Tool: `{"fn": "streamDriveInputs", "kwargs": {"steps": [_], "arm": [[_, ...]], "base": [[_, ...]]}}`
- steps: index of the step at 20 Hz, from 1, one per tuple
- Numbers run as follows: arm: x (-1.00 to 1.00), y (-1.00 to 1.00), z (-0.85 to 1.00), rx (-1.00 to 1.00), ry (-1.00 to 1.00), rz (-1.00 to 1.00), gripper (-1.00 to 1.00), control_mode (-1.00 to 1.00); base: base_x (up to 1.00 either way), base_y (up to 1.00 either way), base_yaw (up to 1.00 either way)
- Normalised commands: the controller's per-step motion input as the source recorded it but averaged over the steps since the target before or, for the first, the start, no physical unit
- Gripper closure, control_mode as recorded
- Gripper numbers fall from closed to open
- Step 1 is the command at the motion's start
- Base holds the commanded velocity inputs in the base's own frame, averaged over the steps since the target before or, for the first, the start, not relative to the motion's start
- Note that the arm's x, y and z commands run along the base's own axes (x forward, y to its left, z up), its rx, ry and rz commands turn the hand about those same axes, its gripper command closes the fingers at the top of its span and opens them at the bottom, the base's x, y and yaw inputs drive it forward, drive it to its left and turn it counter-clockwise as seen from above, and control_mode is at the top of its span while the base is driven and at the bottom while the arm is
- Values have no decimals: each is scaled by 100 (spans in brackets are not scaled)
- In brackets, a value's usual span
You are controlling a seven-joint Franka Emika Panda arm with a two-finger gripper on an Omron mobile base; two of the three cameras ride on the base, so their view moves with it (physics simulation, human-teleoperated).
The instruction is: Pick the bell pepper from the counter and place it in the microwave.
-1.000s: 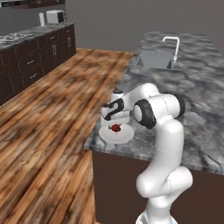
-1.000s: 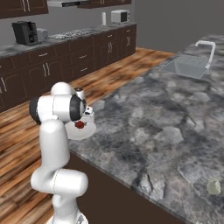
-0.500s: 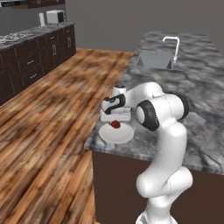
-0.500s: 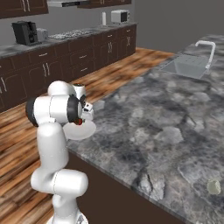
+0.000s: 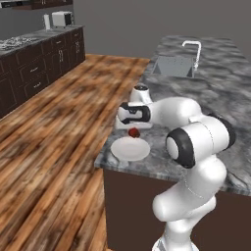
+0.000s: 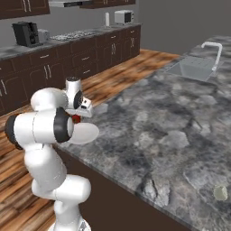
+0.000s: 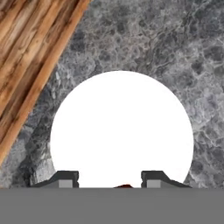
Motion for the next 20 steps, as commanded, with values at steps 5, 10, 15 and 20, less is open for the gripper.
{"fn": "streamDriveInputs", "kwargs": {"steps": [5,10,15,20], "arm": [[-92,-21,68,0,-14,-7,100,-100],[-74,-10,45,-1,-2,-4,100,-100],[-81,-9,62,0,1,-7,100,-100],[-96,-27,49,0,0,-3,100,-100]], "base": [[0,0,0],[0,0,0],[0,0,0],[0,0,0]]}}
